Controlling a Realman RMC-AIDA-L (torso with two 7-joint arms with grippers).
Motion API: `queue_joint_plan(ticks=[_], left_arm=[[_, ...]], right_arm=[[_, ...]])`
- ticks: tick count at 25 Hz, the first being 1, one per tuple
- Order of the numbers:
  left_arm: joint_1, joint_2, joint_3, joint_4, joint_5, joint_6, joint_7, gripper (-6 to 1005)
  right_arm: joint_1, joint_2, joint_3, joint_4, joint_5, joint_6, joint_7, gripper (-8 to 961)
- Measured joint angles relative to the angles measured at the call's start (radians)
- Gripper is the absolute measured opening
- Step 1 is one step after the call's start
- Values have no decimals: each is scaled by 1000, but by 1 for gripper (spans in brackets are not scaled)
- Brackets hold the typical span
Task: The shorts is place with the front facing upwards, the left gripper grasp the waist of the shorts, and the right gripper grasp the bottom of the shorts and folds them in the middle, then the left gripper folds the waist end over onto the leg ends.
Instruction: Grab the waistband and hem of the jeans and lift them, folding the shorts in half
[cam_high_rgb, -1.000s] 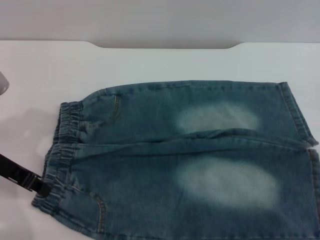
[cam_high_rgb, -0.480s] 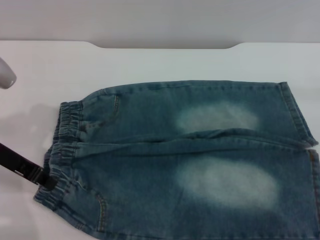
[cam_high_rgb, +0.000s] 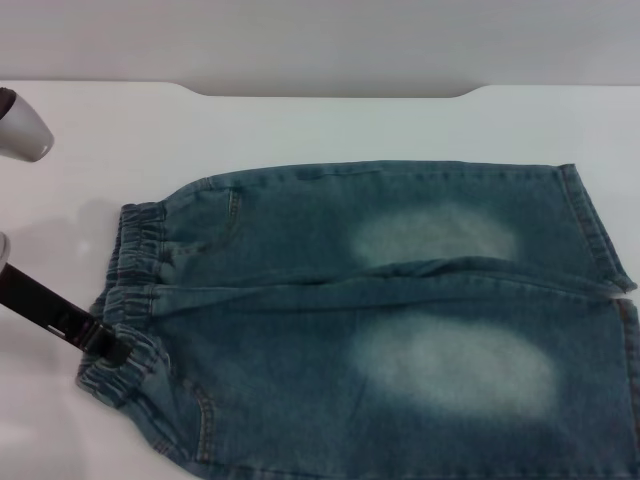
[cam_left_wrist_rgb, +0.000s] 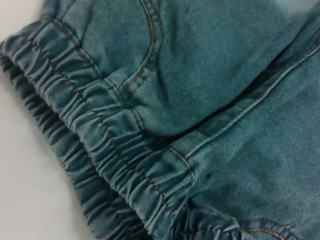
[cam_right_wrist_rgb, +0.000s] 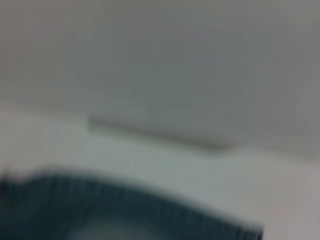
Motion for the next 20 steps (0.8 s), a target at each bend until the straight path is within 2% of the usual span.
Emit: queue_joint_plan(ticks=[5, 14, 20], left_arm=[[-2, 0, 0, 0, 0, 0, 6, 37], [-7, 0, 1, 0, 0, -1, 10, 37], [-17, -3, 5, 0, 0, 0, 13, 37]], right_arm=[[19, 0, -129, 14, -158, -66, -71, 576], [11, 8, -201, 17, -165, -312, -249, 576], [-12, 22, -312, 59, -199, -320, -253, 577]])
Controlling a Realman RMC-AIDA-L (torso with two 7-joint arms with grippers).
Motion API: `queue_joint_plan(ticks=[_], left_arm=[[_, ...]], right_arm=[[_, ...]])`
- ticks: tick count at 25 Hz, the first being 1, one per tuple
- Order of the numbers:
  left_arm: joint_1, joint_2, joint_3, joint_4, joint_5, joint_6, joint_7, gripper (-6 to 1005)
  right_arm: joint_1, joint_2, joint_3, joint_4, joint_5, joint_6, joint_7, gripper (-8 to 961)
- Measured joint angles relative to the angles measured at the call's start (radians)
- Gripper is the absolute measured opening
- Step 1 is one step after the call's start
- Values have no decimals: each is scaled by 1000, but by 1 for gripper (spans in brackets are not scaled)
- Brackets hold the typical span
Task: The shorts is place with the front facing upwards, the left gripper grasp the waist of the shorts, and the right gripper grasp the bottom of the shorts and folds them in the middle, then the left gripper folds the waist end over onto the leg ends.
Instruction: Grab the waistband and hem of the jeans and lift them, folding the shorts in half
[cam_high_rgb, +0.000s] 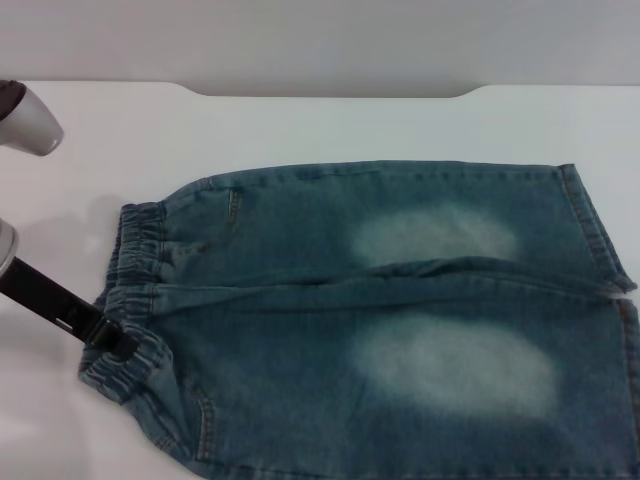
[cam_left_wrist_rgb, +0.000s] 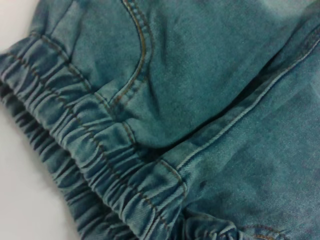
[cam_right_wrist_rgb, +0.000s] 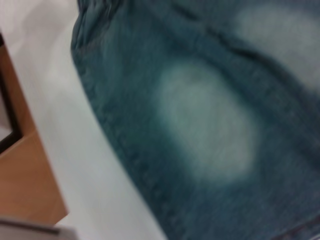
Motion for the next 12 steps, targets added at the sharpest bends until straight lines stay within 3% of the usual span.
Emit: queue_joint_plan(ticks=[7, 12], left_arm=[[-6, -4, 10, 0, 0, 0, 0, 37], [-12, -9, 12, 0, 0, -1, 1, 37]], right_arm=[[-3, 13, -65, 58, -30, 10, -1, 577], [-7, 44, -88, 76, -110, 48, -1, 577]])
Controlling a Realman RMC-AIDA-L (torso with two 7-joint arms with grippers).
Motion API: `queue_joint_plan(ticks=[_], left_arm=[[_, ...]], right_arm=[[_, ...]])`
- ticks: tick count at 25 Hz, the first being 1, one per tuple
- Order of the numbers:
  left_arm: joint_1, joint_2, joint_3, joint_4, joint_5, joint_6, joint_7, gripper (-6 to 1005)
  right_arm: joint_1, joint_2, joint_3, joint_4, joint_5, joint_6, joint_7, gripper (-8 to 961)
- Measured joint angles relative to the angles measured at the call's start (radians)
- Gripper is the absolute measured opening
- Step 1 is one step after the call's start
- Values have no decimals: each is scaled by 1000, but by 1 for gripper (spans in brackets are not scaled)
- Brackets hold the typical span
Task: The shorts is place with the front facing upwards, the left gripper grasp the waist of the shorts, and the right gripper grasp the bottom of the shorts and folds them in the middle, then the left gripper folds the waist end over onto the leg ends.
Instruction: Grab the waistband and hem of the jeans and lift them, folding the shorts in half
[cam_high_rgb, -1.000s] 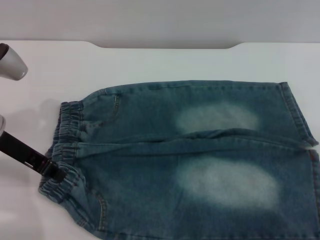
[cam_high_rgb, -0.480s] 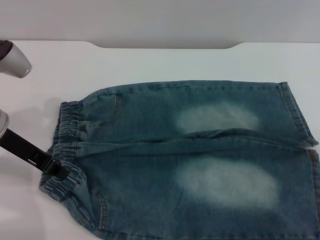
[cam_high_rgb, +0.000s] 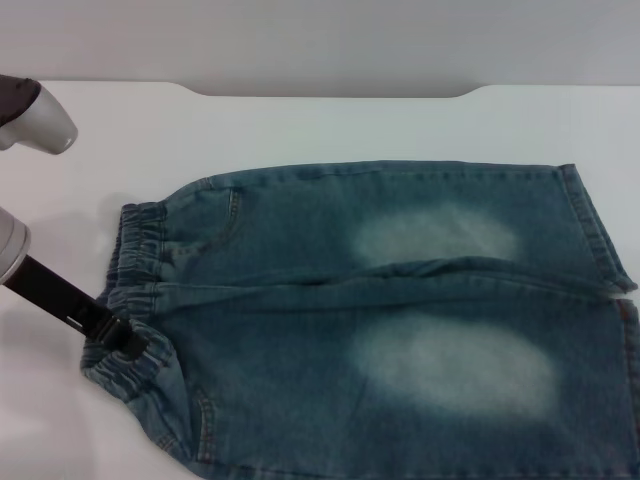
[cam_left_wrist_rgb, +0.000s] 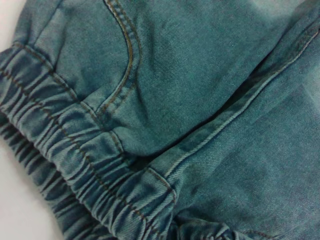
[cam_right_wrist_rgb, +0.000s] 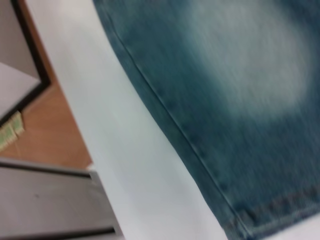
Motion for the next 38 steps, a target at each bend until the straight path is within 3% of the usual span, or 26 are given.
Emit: queue_joint_plan(ticks=[4, 19, 38], left_arm=[[-1, -1, 0, 0, 0, 0, 1, 37], [-3, -12, 9, 0, 0, -7, 1, 37], [-8, -8, 11, -2, 0, -5, 1, 38]], right_arm=[[6, 18, -9, 31, -86, 42, -1, 577], [26, 33, -22, 99, -99, 81, -15, 576], [36, 44, -52, 184, -108, 148, -8, 576]])
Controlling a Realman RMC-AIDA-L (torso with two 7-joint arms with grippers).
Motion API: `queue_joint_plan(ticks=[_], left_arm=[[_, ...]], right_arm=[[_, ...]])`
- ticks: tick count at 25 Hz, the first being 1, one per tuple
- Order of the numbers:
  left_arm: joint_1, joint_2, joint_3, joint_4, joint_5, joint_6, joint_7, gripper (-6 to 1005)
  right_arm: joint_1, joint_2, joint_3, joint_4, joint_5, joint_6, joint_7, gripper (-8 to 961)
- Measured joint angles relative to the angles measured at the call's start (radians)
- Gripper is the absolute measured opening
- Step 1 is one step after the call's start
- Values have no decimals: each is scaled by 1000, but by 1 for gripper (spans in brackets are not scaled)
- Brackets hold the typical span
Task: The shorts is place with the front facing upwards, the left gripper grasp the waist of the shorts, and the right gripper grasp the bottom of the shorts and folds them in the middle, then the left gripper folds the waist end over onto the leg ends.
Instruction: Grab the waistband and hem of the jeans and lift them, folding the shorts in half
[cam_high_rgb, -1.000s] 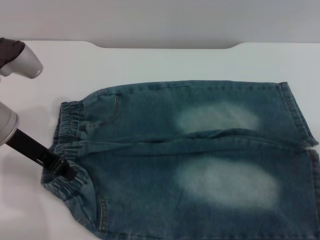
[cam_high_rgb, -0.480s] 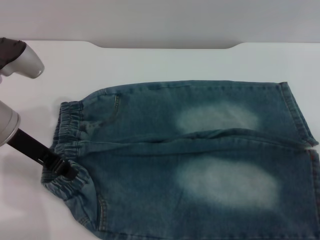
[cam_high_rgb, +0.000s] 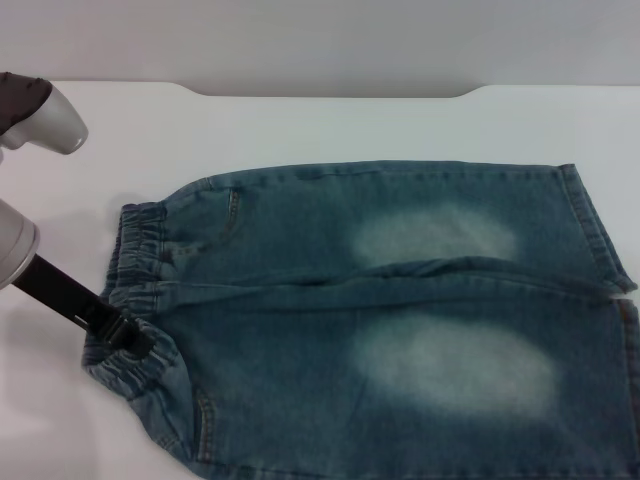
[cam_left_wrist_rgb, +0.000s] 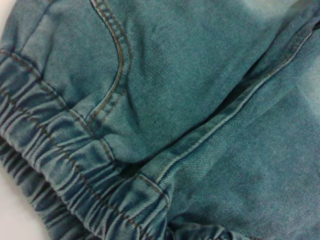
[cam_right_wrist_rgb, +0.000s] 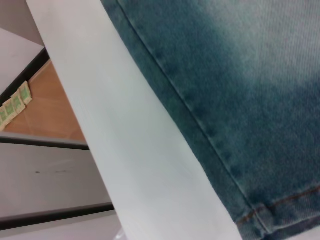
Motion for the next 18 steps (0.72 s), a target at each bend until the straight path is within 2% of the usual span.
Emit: queue_joint_plan(ticks=[5, 12, 18], left_arm=[[-5, 1, 0, 0, 0, 4, 0, 38], [-6, 2, 9, 0, 0, 5, 0, 38], [-6, 0, 13, -1, 0, 4, 0, 38]], right_arm=[[-1, 1, 1, 18, -6, 20, 4, 576], [-3, 19, 6, 23, -6, 45, 5, 576], [-3, 25, 11, 23, -1, 58, 5, 577]])
